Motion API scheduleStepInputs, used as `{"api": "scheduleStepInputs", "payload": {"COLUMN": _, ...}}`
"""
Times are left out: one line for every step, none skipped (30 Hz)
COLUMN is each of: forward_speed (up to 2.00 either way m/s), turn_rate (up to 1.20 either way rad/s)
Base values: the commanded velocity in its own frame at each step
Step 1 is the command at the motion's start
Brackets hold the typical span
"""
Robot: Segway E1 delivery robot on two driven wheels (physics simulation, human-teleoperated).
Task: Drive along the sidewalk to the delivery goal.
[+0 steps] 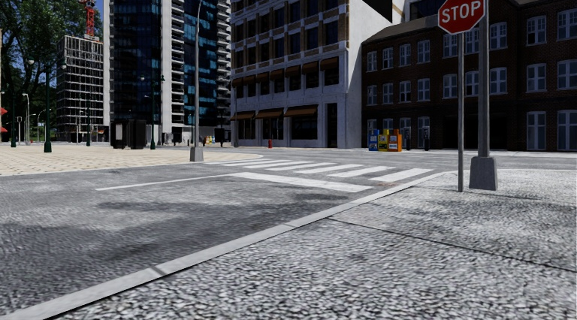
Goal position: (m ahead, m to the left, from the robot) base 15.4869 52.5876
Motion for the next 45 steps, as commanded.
{"api": "scheduleStepInputs", "payload": {"forward_speed": 0.00, "turn_rate": 0.00}}
{"api": "scheduleStepInputs", "payload": {"forward_speed": 0.00, "turn_rate": 0.00}}
{"api": "scheduleStepInputs", "payload": {"forward_speed": 0.00, "turn_rate": 0.00}}
{"api": "scheduleStepInputs", "payload": {"forward_speed": 0.00, "turn_rate": 0.00}}
{"api": "scheduleStepInputs", "payload": {"forward_speed": 0.00, "turn_rate": 0.00}}
{"api": "scheduleStepInputs", "payload": {"forward_speed": 0.00, "turn_rate": 0.00}}
{"api": "scheduleStepInputs", "payload": {"forward_speed": 0.00, "turn_rate": 0.00}}
{"api": "scheduleStepInputs", "payload": {"forward_speed": 0.00, "turn_rate": 0.00}}
{"api": "scheduleStepInputs", "payload": {"forward_speed": 0.00, "turn_rate": 0.00}}
{"api": "scheduleStepInputs", "payload": {"forward_speed": 0.00, "turn_rate": 0.00}}
{"api": "scheduleStepInputs", "payload": {"forward_speed": 0.00, "turn_rate": 0.00}}
{"api": "scheduleStepInputs", "payload": {"forward_speed": 0.00, "turn_rate": 0.00}}
{"api": "scheduleStepInputs", "payload": {"forward_speed": 0.00, "turn_rate": 0.00}}
{"api": "scheduleStepInputs", "payload": {"forward_speed": 0.00, "turn_rate": 0.00}}
{"api": "scheduleStepInputs", "payload": {"forward_speed": 0.00, "turn_rate": 0.00}}
{"api": "scheduleStepInputs", "payload": {"forward_speed": 0.00, "turn_rate": 0.00}}
{"api": "scheduleStepInputs", "payload": {"forward_speed": 0.00, "turn_rate": 0.00}}
{"api": "scheduleStepInputs", "payload": {"forward_speed": 0.00, "turn_rate": 0.00}}
{"api": "scheduleStepInputs", "payload": {"forward_speed": 0.00, "turn_rate": 0.00}}
{"api": "scheduleStepInputs", "payload": {"forward_speed": 0.00, "turn_rate": 0.00}}
{"api": "scheduleStepInputs", "payload": {"forward_speed": 0.00, "turn_rate": 0.00}}
{"api": "scheduleStepInputs", "payload": {"forward_speed": 0.00, "turn_rate": 0.00}}
{"api": "scheduleStepInputs", "payload": {"forward_speed": 0.00, "turn_rate": 0.00}}
{"api": "scheduleStepInputs", "payload": {"forward_speed": 0.00, "turn_rate": 0.00}}
{"api": "scheduleStepInputs", "payload": {"forward_speed": 0.00, "turn_rate": 0.00}}
{"api": "scheduleStepInputs", "payload": {"forward_speed": 0.00, "turn_rate": 0.00}}
{"api": "scheduleStepInputs", "payload": {"forward_speed": 0.00, "turn_rate": 0.00}}
{"api": "scheduleStepInputs", "payload": {"forward_speed": 0.00, "turn_rate": 0.00}}
{"api": "scheduleStepInputs", "payload": {"forward_speed": 0.00, "turn_rate": 0.00}}
{"api": "scheduleStepInputs", "payload": {"forward_speed": 0.00, "turn_rate": 0.00}}
{"api": "scheduleStepInputs", "payload": {"forward_speed": 0.13, "turn_rate": -0.22}}
{"api": "scheduleStepInputs", "payload": {"forward_speed": 0.13, "turn_rate": -0.22}}
{"api": "scheduleStepInputs", "payload": {"forward_speed": 0.28, "turn_rate": -0.32}}
{"api": "scheduleStepInputs", "payload": {"forward_speed": 0.46, "turn_rate": -0.35}}
{"api": "scheduleStepInputs", "payload": {"forward_speed": 0.70, "turn_rate": -0.42}}
{"api": "scheduleStepInputs", "payload": {"forward_speed": 0.70, "turn_rate": -0.42}}
{"api": "scheduleStepInputs", "payload": {"forward_speed": 0.96, "turn_rate": -0.61}}
{"api": "scheduleStepInputs", "payload": {"forward_speed": 1.10, "turn_rate": -0.69}}
{"api": "scheduleStepInputs", "payload": {"forward_speed": 1.15, "turn_rate": -0.71}}
{"api": "scheduleStepInputs", "payload": {"forward_speed": 1.15, "turn_rate": -0.71}}
{"api": "scheduleStepInputs", "payload": {"forward_speed": 1.17, "turn_rate": -0.71}}
{"api": "scheduleStepInputs", "payload": {"forward_speed": 1.17, "turn_rate": -0.72}}
{"api": "scheduleStepInputs", "payload": {"forward_speed": 1.17, "turn_rate": -0.72}}
{"api": "scheduleStepInputs", "payload": {"forward_speed": 1.17, "turn_rate": -0.72}}
{"api": "scheduleStepInputs", "payload": {"forward_speed": 1.17, "turn_rate": -0.72}}
